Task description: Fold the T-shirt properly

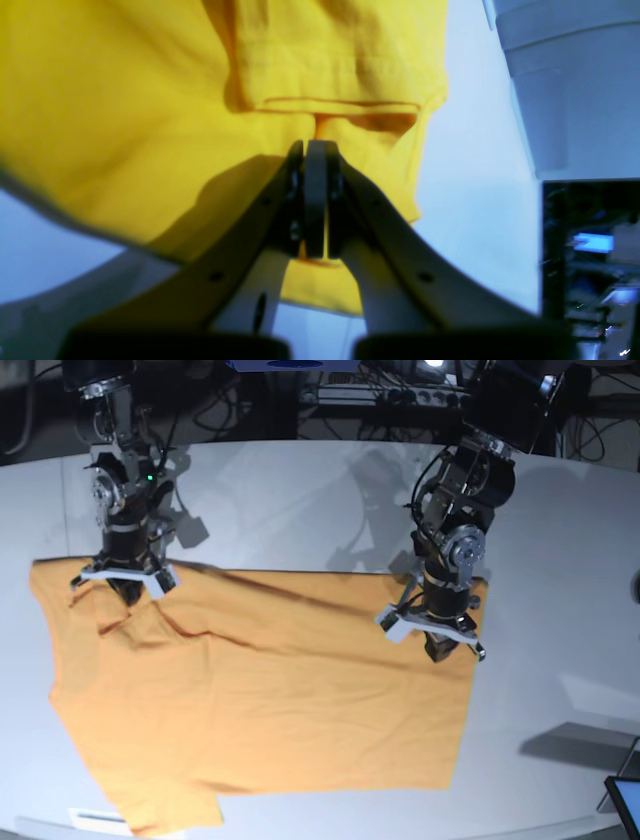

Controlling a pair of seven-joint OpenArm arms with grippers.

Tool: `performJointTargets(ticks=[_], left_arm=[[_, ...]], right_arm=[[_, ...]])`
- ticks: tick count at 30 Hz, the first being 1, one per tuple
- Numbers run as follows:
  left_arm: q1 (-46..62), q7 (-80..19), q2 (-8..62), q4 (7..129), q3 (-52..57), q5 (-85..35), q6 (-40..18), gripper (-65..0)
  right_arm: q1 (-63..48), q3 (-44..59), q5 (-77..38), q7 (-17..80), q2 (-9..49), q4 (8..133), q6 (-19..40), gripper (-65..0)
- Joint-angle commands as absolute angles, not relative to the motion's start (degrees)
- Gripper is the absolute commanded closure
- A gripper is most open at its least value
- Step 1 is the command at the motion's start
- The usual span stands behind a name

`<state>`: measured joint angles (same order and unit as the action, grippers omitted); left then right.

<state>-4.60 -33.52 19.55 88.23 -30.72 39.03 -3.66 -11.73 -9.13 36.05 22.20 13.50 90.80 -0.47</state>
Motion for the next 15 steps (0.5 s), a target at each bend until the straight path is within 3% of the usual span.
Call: performJointTargets(ticks=[1,8,11,15], left_arm=[[-6.11,-32.84,19.65,88.75,-31.25,40.13,-2.86,0.0],[-5.85,-33.27,20.97,86.90,-32.84,40.13,-10.95,0.0],[-6.02,-34.68,21.14,87.34,-32.84,40.13,-14.90,0.0],[-6.55,-36.70,21.67,89.80,-32.84,40.13,-15.52,0.0]], right_arm=[[-10.86,-9.80,36.88,21.32,14.81,91.30,-1.36,0.0],[-10.86,-13.93,37.05,24.22,19.03,90.51,-0.66,0.0],[-10.68,-16.92,38.29,27.03,21.58,91.82,4.79,0.0],[-10.59,-19.30,44.62,28.26,23.34,94.29,14.64,0.0]])
